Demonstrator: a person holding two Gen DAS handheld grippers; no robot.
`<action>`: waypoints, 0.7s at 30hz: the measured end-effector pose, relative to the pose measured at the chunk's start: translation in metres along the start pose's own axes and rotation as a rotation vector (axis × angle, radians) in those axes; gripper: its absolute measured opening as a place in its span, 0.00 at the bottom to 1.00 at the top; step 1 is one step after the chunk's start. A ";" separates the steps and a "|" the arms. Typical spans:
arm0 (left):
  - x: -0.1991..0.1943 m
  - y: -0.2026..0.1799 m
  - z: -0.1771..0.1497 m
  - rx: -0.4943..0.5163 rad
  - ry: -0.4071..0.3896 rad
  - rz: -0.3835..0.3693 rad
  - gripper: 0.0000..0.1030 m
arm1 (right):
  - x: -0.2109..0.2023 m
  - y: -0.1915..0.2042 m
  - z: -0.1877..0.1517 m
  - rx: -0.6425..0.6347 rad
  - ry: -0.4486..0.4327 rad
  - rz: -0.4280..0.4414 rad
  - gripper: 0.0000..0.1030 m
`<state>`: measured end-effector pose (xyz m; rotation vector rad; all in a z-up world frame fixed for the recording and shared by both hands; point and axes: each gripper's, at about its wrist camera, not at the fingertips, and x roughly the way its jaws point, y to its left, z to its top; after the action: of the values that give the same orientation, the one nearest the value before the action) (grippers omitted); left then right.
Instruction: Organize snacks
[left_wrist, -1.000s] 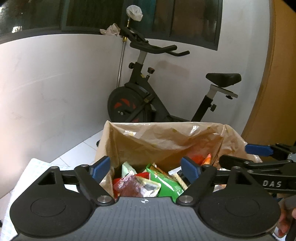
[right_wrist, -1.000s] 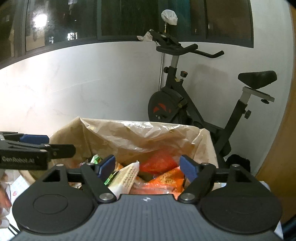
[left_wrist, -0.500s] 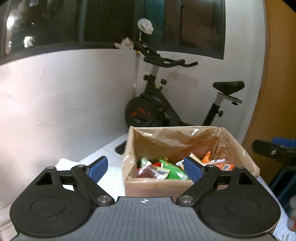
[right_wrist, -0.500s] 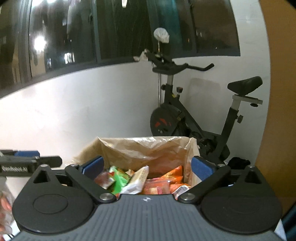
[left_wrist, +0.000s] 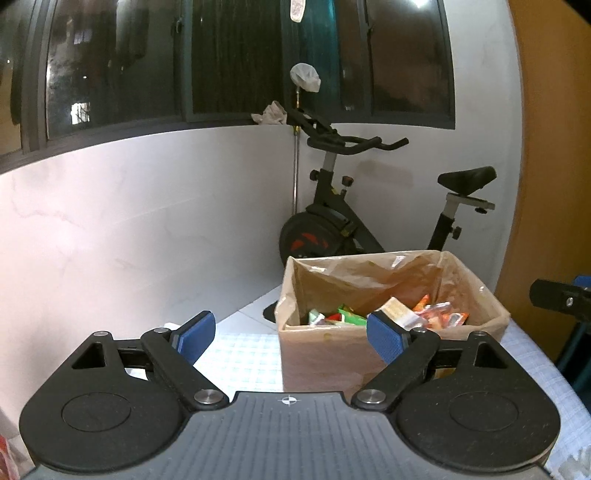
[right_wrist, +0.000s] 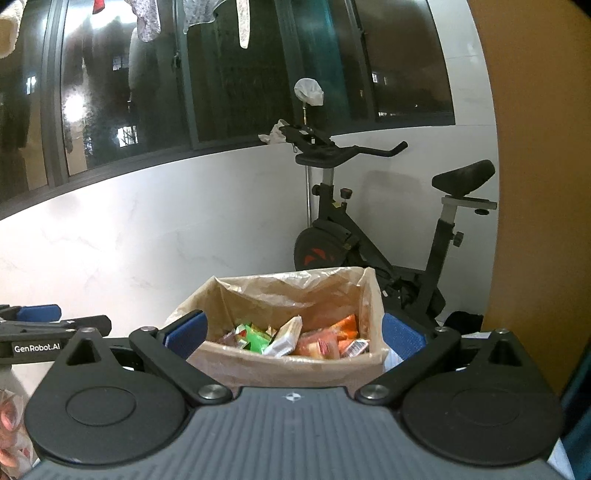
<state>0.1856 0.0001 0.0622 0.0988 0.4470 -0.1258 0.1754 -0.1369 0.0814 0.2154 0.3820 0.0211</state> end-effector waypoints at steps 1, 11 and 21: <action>-0.001 0.001 0.000 -0.012 0.003 -0.011 0.88 | -0.003 0.000 -0.001 0.000 0.002 0.000 1.00; 0.000 0.005 -0.001 -0.035 0.008 -0.028 0.88 | -0.014 0.005 -0.005 -0.020 0.000 -0.013 1.00; -0.003 0.004 -0.002 -0.031 -0.003 -0.032 0.88 | -0.016 0.003 -0.006 -0.017 0.004 -0.018 1.00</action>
<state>0.1825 0.0050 0.0619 0.0611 0.4471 -0.1507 0.1588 -0.1337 0.0823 0.1955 0.3880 0.0073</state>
